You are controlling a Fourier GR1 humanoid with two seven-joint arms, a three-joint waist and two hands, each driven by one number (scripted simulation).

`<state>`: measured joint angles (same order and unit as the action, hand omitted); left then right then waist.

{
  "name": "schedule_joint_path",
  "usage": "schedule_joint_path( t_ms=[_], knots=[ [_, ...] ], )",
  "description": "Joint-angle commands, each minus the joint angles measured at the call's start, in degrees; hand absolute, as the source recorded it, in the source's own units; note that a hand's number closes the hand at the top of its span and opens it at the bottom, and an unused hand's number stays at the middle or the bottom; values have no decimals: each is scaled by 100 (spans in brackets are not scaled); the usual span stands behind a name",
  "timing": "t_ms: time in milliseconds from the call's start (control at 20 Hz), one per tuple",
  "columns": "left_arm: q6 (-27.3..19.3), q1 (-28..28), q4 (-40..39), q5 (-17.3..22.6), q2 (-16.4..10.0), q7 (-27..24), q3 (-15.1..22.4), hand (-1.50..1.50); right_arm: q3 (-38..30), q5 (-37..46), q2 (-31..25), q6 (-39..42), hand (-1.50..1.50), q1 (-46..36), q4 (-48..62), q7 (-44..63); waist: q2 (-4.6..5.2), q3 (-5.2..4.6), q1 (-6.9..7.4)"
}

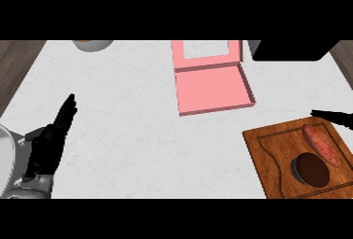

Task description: Pick the sweet potato from the cutting board and place it in the cardboard box

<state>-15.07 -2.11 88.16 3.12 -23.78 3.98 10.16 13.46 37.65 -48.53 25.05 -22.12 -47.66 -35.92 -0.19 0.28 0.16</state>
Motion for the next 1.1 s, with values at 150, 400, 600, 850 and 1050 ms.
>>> schedule_joint_path(
  t_ms=[150,400,600,850,1050],
  knots=[
    [31,229,245,-314,158,416,-157,0,-310,277,120,-112,-150,337,-29,-257,13,-27,-6],
    [274,-49,-206,-436,323,127,-358,0,-411,646,431,-43,-150,-156,412,-163,24,-27,6],
    [419,469,45,-398,312,-156,-501,0,-549,759,519,-182,-150,-219,698,-330,23,-27,28],
    [502,301,262,-538,448,322,-476,0,-560,1053,778,-425,-150,-202,894,-366,25,-25,31],
    [482,379,-162,-732,570,-213,-573,0,-538,1293,734,-430,-150,-134,797,-234,26,-28,13]
  ],
)
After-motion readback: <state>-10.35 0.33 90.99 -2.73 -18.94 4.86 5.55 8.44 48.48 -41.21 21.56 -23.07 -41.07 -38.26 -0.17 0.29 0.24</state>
